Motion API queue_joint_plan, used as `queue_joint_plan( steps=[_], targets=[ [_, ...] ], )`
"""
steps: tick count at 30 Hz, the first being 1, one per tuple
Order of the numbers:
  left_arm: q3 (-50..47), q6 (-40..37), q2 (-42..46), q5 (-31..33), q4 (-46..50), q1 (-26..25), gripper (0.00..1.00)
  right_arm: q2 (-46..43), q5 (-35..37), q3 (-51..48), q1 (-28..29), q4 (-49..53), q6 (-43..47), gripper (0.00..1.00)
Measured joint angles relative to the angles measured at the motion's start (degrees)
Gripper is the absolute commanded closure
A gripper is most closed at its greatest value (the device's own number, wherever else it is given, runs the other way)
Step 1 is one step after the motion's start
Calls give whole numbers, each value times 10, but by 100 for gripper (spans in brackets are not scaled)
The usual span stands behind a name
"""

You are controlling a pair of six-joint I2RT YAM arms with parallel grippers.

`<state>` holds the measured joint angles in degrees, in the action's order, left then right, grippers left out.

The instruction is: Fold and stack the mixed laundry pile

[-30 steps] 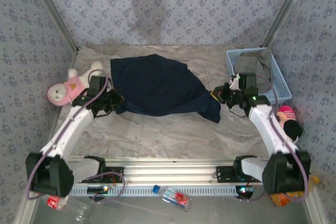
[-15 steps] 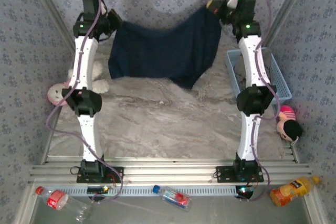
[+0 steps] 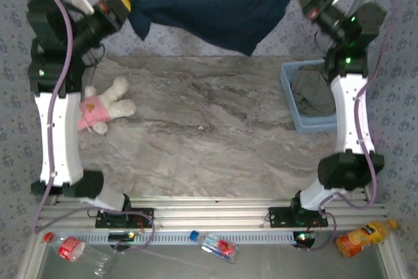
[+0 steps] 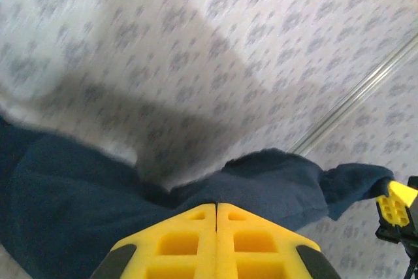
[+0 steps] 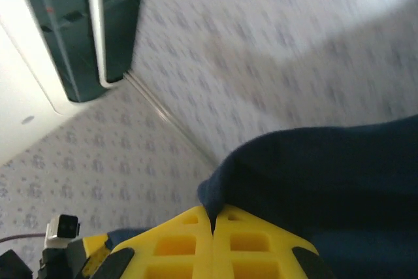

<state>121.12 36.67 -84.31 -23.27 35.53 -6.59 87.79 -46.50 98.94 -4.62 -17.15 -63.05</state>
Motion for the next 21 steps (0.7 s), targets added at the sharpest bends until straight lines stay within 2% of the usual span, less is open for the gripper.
queue_joint_plan(
  steps=[3,4,5,8,10,11,12,13,14,15,17,21],
  targets=[
    [-269,-2,102,35,-56,-2,100,-93,-3,-229,2,49,48,100],
    [-346,2,121,45,-47,-3,100,-120,-5,-300,2,88,61,100],
    [-437,8,146,63,-66,-7,88,-146,0,-370,3,113,78,100],
    [-669,37,152,89,-52,-24,30,-241,10,-546,13,271,122,98],
    [-777,62,160,102,-16,-45,25,-318,9,-603,19,385,152,94],
    [-816,75,177,110,11,-57,25,-364,8,-615,18,449,170,79],
    [-835,86,203,118,36,-67,24,-405,10,-615,13,485,181,50],
    [-839,91,228,127,51,-71,21,-433,13,-610,9,512,191,31],
    [-832,97,256,142,56,-70,17,-453,19,-602,5,534,201,16],
    [-819,97,272,153,57,-70,10,-467,24,-588,2,551,209,14],
    [-769,96,278,176,56,-68,11,-466,41,-558,0,562,223,18],
    [-686,90,212,187,19,-66,12,-420,91,-533,1,553,237,21]
  ],
)
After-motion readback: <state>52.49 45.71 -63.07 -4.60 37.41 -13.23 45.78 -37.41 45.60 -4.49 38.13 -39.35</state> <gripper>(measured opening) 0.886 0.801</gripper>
